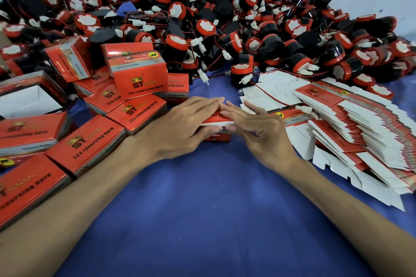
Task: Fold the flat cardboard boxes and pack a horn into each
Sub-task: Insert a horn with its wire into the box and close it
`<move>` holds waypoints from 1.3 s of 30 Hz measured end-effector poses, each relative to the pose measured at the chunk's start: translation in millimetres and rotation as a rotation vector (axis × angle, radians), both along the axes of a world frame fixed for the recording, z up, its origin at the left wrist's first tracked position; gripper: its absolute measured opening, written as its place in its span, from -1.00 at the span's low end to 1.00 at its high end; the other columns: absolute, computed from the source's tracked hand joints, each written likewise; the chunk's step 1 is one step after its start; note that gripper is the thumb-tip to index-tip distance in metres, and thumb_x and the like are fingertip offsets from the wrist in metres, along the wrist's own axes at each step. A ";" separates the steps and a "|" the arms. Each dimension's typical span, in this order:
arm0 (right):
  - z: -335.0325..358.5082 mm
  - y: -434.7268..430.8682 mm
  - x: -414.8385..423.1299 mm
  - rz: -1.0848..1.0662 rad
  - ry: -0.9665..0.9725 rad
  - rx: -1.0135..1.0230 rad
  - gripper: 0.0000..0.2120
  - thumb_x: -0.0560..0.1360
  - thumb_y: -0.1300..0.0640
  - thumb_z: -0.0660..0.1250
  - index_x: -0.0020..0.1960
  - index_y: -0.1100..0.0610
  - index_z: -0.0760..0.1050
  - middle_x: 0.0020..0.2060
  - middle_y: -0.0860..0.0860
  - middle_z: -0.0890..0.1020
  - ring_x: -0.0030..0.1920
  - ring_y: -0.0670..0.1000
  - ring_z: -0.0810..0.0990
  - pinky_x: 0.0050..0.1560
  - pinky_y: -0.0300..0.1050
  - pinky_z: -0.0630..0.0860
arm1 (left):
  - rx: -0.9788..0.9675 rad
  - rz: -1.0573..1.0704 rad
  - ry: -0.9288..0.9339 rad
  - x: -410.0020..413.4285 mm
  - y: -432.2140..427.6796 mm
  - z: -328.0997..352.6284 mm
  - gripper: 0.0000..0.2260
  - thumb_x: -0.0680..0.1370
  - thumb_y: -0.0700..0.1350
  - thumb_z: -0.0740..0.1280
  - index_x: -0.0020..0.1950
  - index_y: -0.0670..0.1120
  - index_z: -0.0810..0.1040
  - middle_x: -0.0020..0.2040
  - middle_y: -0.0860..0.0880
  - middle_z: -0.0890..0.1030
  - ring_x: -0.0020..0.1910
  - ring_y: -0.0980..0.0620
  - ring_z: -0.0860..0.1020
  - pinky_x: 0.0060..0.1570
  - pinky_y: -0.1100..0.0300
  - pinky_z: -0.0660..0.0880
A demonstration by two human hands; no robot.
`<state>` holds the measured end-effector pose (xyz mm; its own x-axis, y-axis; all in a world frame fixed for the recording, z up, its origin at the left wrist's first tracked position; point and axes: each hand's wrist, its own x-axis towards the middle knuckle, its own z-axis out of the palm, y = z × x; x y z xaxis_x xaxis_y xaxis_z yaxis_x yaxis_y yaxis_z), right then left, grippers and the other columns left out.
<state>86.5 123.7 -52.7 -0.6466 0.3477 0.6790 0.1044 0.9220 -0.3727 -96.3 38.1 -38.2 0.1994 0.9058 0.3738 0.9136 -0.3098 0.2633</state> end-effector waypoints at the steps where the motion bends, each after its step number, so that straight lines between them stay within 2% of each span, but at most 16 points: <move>1: 1.2 -1.8 -0.3 -0.006 0.000 -0.022 -0.72 0.44 0.37 0.40 0.15 0.31 0.57 0.16 0.06 0.56 0.23 0.01 0.53 0.38 -0.09 0.32 | 0.002 -0.002 -0.002 0.1 0.2 0.6 -0.48 0.61 0.07 0.18 0.45 -0.24 0.33 0.43 -0.12 0.40 0.39 -0.06 0.36 0.40 0.25 0.16; 5: 5.5 -4.3 0.7 -0.020 -0.010 -0.049 -0.73 0.45 0.36 0.40 0.15 0.29 0.58 0.14 0.00 0.57 0.22 -0.05 0.52 0.37 -0.09 0.33 | 0.079 -0.015 -0.023 0.2 -1.2 -3.2 -0.55 0.60 0.01 0.22 0.37 -0.26 0.43 0.36 -0.13 0.48 0.32 -0.11 0.44 0.37 0.17 0.27; 7: 8.5 -5.4 2.1 0.008 -0.009 -0.143 -0.74 0.47 0.32 0.39 0.16 0.27 0.58 0.13 -0.04 0.56 0.23 -0.09 0.51 0.39 -0.10 0.33 | 0.088 -0.016 -0.082 -0.1 -1.8 -4.4 -0.59 0.59 -0.06 0.27 0.37 -0.23 0.44 0.37 -0.09 0.47 0.35 -0.10 0.43 0.40 0.11 0.27; 9: 8.7 -7.2 0.5 0.008 -0.011 -0.134 -0.75 0.47 0.32 0.38 0.15 0.27 0.58 0.13 -0.01 0.58 0.23 -0.06 0.53 0.37 -0.08 0.36 | 0.083 -0.017 -0.130 -1.6 -1.9 -5.6 -0.60 0.58 -0.08 0.27 0.38 -0.21 0.44 0.38 -0.06 0.46 0.39 -0.07 0.40 0.42 0.09 0.26; 11: 6.4 -8.0 -0.1 0.000 0.013 -0.159 -0.76 0.48 0.33 0.37 0.15 0.28 0.58 0.13 0.06 0.61 0.24 -0.01 0.54 0.35 -0.04 0.39 | 0.063 -0.020 -0.177 -1.5 -1.9 -5.9 -0.58 0.57 -0.06 0.26 0.39 -0.21 0.43 0.38 -0.05 0.45 0.39 -0.05 0.39 0.41 0.10 0.26; 14: 8.0 -8.8 -0.6 0.021 0.068 -0.307 -0.76 0.50 0.33 0.35 0.16 0.30 0.57 0.14 0.10 0.61 0.26 -0.01 0.54 0.35 -0.02 0.41 | 0.012 -0.012 -0.238 0.1 -1.4 -5.1 -0.55 0.57 -0.02 0.24 0.41 -0.19 0.40 0.41 -0.02 0.42 0.38 0.02 0.36 0.41 0.18 0.22; 17: 5.9 -12.0 -3.9 -0.044 0.095 -0.229 -0.79 0.48 0.31 0.37 0.12 0.28 0.60 0.10 0.05 0.62 0.21 -0.07 0.56 0.30 -0.10 0.43 | 0.022 0.019 -0.198 1.4 -1.3 -5.1 -0.49 0.53 0.02 0.29 0.42 -0.18 0.39 0.40 -0.02 0.42 0.35 0.04 0.36 0.39 0.28 0.18; 20: 4.0 -15.7 -7.5 -0.074 0.116 -0.196 -0.79 0.48 0.27 0.36 0.10 0.26 0.61 0.08 0.00 0.62 0.18 -0.09 0.56 0.29 -0.13 0.42 | 0.057 0.023 -0.180 2.6 0.2 -3.8 -0.50 0.50 0.01 0.33 0.37 -0.21 0.44 0.35 -0.06 0.48 0.30 -0.02 0.43 0.36 0.22 0.25; 23: 3.8 -17.5 -8.6 -0.080 0.128 -0.254 -0.79 0.48 0.29 0.37 0.11 0.25 0.61 0.08 -0.01 0.61 0.20 -0.11 0.54 0.31 -0.05 0.42 | 0.098 0.035 -0.172 2.4 2.0 -5.1 -0.52 0.49 -0.02 0.37 0.35 -0.21 0.47 0.33 -0.07 0.51 0.27 -0.05 0.47 0.34 0.13 0.32; 25: 3.3 -19.3 -10.1 -0.084 0.119 -0.201 -0.80 0.47 0.32 0.37 0.09 0.26 0.62 0.08 0.05 0.64 0.20 -0.05 0.56 0.29 0.04 0.43 | 0.125 0.046 -0.186 1.8 2.4 -6.0 -0.53 0.47 -0.03 0.40 0.33 -0.21 0.50 0.31 -0.07 0.53 0.27 -0.04 0.49 0.33 0.09 0.36; 28: 1.0 -19.7 -11.8 -0.087 0.061 -0.072 -0.80 0.45 0.38 0.38 0.06 0.28 0.63 0.08 0.11 0.64 0.21 0.11 0.57 0.28 0.14 0.43 | 0.187 0.058 -0.245 2.6 2.7 -6.2 -0.56 0.42 -0.06 0.47 0.25 -0.19 0.57 0.25 -0.06 0.58 0.22 0.00 0.54 0.29 0.12 0.41; 31: 4.6 -15.0 -8.6 -0.052 -0.020 -0.079 -0.77 0.47 0.38 0.37 0.11 0.28 0.61 0.13 0.11 0.62 0.25 0.15 0.53 0.30 0.19 0.42 | 0.173 0.062 -0.271 4.0 3.8 -6.9 -0.56 0.42 -0.05 0.48 0.25 -0.19 0.57 0.25 -0.06 0.57 0.22 0.00 0.53 0.29 0.13 0.39; 36: 4.6 -9.9 6.8 -0.028 -0.293 0.112 -0.65 0.54 0.28 0.29 0.33 0.22 0.46 0.34 0.06 0.46 0.41 0.18 0.33 0.40 0.19 0.30 | 0.144 0.054 -0.135 0.5 3.9 -9.9 -0.53 0.50 0.01 0.38 0.34 -0.18 0.49 0.31 -0.05 0.51 0.24 -0.01 0.47 0.32 0.11 0.35; 39: 6.5 -11.9 10.3 -0.057 -0.392 0.173 -0.59 0.57 0.24 0.21 0.42 0.20 0.36 0.42 0.02 0.37 0.47 0.18 0.21 0.45 0.18 0.20 | 0.118 0.063 -0.055 -1.9 2.6 -10.3 -0.50 0.52 0.05 0.32 0.39 -0.16 0.43 0.36 -0.03 0.47 0.29 0.00 0.43 0.34 0.12 0.33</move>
